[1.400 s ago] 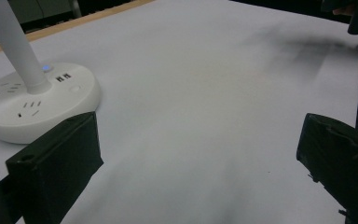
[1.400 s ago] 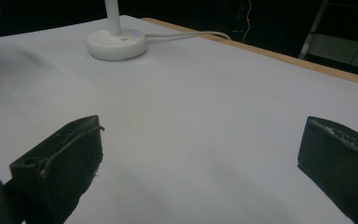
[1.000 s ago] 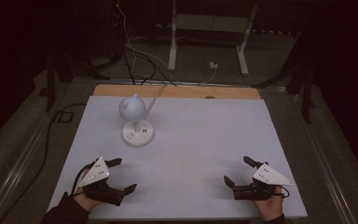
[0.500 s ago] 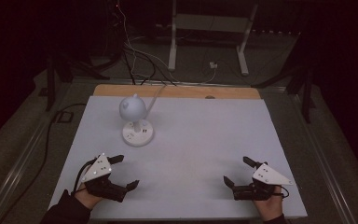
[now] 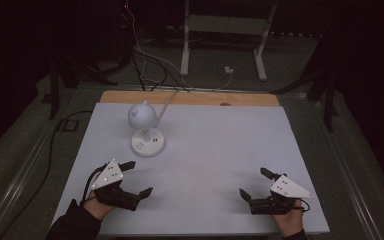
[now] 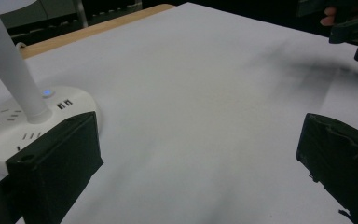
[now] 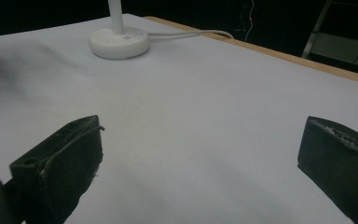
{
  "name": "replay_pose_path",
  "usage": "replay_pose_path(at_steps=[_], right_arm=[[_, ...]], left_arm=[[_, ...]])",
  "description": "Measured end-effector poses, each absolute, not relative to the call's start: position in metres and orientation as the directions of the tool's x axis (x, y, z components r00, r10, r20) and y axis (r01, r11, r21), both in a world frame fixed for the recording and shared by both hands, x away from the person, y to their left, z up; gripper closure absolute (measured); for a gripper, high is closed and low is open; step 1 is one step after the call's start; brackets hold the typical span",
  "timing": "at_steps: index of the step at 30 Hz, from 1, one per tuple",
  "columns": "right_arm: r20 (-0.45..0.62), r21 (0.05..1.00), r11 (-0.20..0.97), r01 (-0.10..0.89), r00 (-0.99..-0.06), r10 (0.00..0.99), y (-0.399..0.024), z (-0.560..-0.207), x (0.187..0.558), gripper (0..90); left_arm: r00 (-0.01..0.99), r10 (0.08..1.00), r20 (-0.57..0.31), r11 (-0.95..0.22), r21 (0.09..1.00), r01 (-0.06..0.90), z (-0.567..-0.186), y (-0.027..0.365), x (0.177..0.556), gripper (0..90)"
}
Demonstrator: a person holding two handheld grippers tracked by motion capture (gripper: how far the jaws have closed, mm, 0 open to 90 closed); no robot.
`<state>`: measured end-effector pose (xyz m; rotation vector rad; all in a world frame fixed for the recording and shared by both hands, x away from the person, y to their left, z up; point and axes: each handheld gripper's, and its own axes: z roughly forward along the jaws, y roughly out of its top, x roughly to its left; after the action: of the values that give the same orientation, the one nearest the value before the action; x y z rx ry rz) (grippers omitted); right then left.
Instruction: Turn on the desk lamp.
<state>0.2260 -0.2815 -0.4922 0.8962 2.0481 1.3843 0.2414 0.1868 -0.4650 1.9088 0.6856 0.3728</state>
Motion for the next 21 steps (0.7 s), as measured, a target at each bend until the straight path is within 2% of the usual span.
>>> replay_pose_path(at_steps=[21], right_arm=[[-0.040,0.935,0.260,0.239,-0.659,0.751,-0.282,-0.492,0.226,0.0]], left_arm=[[0.717,0.696,-0.039,-0.264,0.915,0.306,-0.458,0.173,0.262,0.3]])
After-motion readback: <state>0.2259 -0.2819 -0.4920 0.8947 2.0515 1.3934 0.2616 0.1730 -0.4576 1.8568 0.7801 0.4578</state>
